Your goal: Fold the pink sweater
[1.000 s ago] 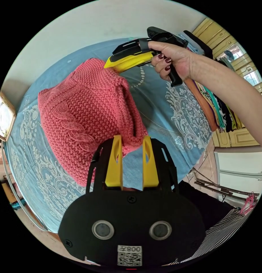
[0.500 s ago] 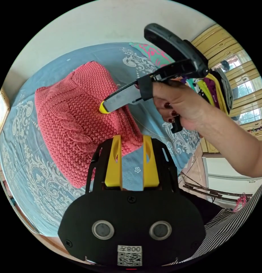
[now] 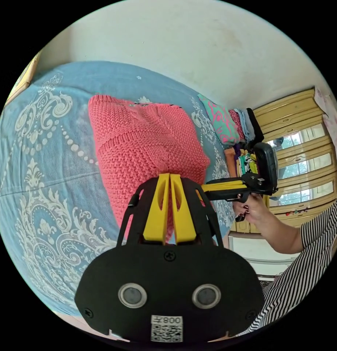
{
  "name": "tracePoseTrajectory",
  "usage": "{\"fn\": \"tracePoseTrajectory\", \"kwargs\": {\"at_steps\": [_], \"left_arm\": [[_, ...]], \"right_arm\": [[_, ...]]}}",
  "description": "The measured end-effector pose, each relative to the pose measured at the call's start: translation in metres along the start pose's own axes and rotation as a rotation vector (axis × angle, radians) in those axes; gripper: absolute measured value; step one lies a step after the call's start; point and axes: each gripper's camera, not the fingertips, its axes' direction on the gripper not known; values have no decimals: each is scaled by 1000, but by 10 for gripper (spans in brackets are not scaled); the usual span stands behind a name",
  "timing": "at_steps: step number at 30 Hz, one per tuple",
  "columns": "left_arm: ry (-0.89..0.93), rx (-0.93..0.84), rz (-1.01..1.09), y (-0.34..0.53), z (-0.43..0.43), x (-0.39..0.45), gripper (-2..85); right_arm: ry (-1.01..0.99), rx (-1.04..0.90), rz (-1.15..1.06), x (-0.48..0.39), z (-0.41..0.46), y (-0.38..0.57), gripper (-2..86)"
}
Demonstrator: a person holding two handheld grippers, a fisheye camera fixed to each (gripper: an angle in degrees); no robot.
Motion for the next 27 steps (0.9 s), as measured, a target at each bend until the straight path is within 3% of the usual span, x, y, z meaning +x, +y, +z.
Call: {"fn": "tracePoseTrajectory", "kwargs": {"at_steps": [3, 5, 7, 13, 16, 18, 22, 27], "left_arm": [[-39, 57, 35, 7, -16, 4, 2], [-94, 2, 36, 11, 1, -10, 2], [-4, 2, 2, 16, 9, -26, 2], [-4, 155, 12, 18, -26, -43, 3], [-125, 105, -11, 9, -8, -68, 3], [-91, 54, -29, 6, 11, -84, 2], [-47, 41, -16, 12, 16, -98, 1], [-13, 145, -17, 38, -6, -108, 2]], "right_arm": [[44, 30, -18, -11, -1, 4, 0], [99, -43, -1, -5, 28, 4, 0], [51, -51, 52, 1, 37, 5, 0], [108, 142, -5, -34, 11, 1, 0], [162, 223, 16, -30, 14, -24, 0], [201, 206, 60, -15, 30, -43, 1], [115, 151, 116, 10, 54, -57, 0], [93, 256, 92, -17, 47, -38, 1]]}}
